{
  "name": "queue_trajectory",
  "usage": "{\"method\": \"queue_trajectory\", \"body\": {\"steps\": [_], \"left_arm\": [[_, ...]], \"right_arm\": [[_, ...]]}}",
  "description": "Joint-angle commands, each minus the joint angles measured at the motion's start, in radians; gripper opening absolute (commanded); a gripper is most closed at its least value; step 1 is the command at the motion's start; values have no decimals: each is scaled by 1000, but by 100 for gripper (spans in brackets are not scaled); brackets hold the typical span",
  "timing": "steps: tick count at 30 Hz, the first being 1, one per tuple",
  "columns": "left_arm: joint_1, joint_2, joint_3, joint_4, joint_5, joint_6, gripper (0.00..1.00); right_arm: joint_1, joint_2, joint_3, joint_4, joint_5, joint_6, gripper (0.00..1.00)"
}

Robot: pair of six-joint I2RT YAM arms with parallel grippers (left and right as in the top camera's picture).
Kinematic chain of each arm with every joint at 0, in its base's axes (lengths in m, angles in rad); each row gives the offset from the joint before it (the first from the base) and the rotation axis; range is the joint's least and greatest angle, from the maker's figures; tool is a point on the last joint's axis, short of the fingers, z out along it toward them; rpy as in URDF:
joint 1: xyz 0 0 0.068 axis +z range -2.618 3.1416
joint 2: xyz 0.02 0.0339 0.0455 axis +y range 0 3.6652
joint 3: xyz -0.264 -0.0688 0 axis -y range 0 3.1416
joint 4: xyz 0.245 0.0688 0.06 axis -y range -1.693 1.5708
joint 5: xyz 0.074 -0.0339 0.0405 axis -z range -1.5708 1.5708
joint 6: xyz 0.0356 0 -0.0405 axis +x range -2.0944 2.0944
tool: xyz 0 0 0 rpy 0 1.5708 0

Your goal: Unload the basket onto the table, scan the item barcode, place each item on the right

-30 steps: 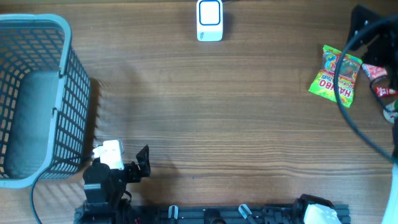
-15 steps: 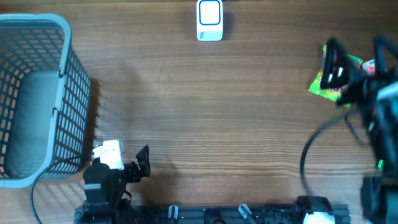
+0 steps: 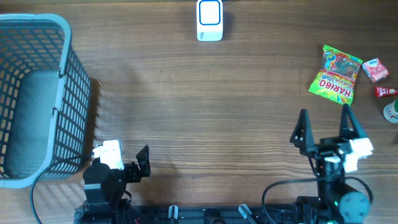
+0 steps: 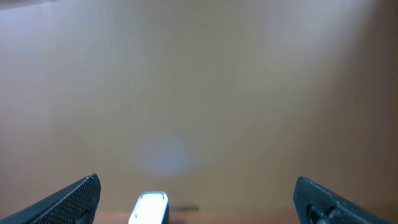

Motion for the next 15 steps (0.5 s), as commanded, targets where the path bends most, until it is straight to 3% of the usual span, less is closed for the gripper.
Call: {"method": "queue_trajectory", "body": {"steps": [1, 7, 15], "left_arm": [[3, -7, -11, 0, -2, -6, 100], [3, -7, -11, 0, -2, -6, 100], [3, -7, -11, 0, -2, -6, 100]], "right_arm": [[-12, -17, -88, 8, 35, 14, 100], [-13, -17, -114, -253, 67, 13, 100], [-13, -11, -113, -254, 67, 13, 100]]}}
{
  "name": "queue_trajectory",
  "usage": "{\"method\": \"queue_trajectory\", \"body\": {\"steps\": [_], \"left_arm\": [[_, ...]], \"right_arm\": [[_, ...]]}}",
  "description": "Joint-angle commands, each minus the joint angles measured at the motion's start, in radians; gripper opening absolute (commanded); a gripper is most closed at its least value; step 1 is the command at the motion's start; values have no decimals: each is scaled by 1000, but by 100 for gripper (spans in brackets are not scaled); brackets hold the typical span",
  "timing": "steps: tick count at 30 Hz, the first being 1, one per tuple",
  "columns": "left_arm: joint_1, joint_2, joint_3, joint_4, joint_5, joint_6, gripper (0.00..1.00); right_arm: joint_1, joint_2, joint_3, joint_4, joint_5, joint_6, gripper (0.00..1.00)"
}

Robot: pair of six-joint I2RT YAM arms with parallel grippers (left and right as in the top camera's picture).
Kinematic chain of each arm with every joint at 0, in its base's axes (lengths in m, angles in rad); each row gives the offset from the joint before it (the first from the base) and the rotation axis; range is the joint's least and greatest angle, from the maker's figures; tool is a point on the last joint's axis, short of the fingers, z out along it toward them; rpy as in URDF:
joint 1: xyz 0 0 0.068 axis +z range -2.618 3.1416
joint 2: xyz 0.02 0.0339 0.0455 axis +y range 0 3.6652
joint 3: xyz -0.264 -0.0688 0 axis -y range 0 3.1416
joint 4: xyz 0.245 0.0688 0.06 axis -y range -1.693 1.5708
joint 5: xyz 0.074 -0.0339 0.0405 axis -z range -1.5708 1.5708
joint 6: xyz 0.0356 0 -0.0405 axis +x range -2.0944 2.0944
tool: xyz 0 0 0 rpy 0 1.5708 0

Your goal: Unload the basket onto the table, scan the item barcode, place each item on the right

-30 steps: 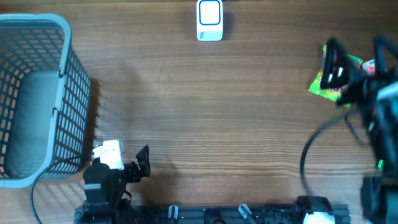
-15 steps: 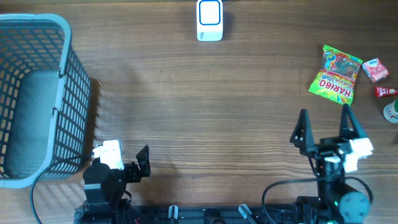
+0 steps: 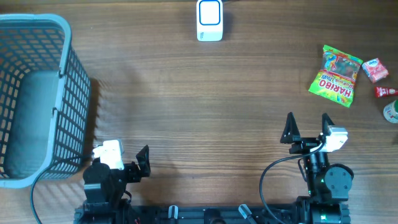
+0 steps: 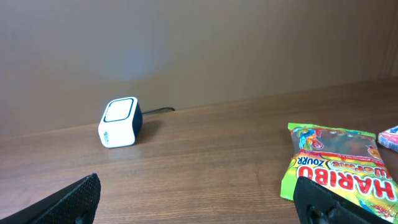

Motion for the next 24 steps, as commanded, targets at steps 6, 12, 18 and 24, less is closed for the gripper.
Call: {"method": "queue_trajectory", "body": {"steps": [6, 12, 18, 24], "left_arm": [[3, -7, -11, 30, -1, -6, 100], [-4, -7, -42, 649, 89, -5, 100], [-68, -10, -130, 690, -41, -5, 100], [-68, -10, -193, 737, -92, 47, 100]], "right_arm": [[-4, -4, -1, 2, 18, 6, 100], [-4, -4, -1, 2, 18, 6, 100], [-4, -4, -1, 2, 18, 6, 100], [-4, -4, -1, 2, 18, 6, 100]]}}
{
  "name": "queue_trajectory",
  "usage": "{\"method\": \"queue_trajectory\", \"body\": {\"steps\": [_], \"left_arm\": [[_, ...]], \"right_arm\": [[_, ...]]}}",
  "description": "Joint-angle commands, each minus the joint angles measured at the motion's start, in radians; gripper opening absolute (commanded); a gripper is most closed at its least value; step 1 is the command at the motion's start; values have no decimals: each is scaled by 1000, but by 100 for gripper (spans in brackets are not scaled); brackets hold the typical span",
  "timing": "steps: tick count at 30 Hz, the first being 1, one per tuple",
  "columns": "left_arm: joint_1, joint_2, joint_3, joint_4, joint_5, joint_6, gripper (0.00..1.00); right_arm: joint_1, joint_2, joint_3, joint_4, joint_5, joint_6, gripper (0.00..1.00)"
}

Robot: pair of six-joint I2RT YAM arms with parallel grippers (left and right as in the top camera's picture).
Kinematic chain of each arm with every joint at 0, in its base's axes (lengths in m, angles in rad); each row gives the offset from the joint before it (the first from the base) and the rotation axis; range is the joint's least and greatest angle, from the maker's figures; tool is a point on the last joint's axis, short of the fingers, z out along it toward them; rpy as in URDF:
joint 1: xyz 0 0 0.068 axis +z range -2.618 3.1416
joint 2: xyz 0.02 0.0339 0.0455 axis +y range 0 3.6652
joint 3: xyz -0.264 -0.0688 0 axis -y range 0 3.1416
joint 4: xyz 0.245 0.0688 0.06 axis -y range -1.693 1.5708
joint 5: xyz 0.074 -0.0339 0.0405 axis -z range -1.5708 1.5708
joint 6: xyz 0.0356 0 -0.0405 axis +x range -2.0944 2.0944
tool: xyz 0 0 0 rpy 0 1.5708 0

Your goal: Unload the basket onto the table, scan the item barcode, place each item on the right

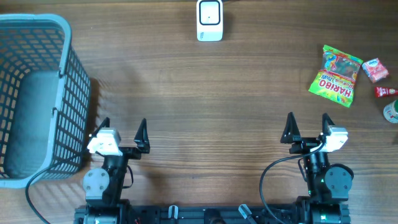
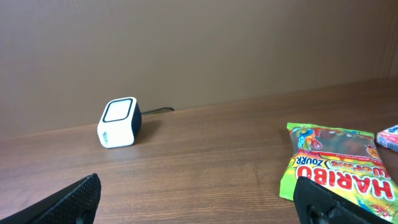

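Observation:
A white barcode scanner (image 1: 209, 20) with a dark window stands at the table's far middle edge; the right wrist view shows it as a small cube (image 2: 119, 122) with its cable. A green Haribo bag (image 1: 336, 76) lies flat at the far right, and also shows at the right (image 2: 333, 162) in the right wrist view. My right gripper (image 1: 306, 127) is open near the front right, well short of the bag, with nothing between its fingers. My left gripper (image 1: 122, 129) is open near the front left, empty.
A grey-blue mesh basket (image 1: 37, 93) fills the left side, close beside my left gripper. At the far right edge lie a pink-and-white packet (image 1: 375, 68), a red packet (image 1: 385, 91) and part of a white-green item (image 1: 392, 112).
My left gripper, which sat low and folded at the front left, now stands raised with both fingers spread wide. The right arm, scanner and bag have not moved.
At first my right gripper was open at the front right and its camera saw only blur. Then it stood further left, with the scanner and Haribo bag in its view. Now the left gripper is up and open too.

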Motion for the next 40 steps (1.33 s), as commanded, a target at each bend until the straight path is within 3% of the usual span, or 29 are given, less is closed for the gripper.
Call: {"method": "queue_trajectory", "body": {"steps": [1, 3, 8, 12, 40], "left_arm": [[-5, -9, -15, 6, -42, 105, 100], [-5, -9, -15, 6, -42, 158, 100], [-5, -9, -15, 6, -30, 159, 100], [6, -9, -15, 6, -39, 56, 100], [10, -7, -15, 8, -39, 56, 100]], "right_arm": [[-4, -5, -1, 2, 14, 6, 100], [-4, -5, -1, 2, 14, 6, 100], [-4, -5, -1, 2, 14, 6, 100], [-4, -5, -1, 2, 14, 6, 100], [-4, -5, -1, 2, 14, 6, 100]]}}
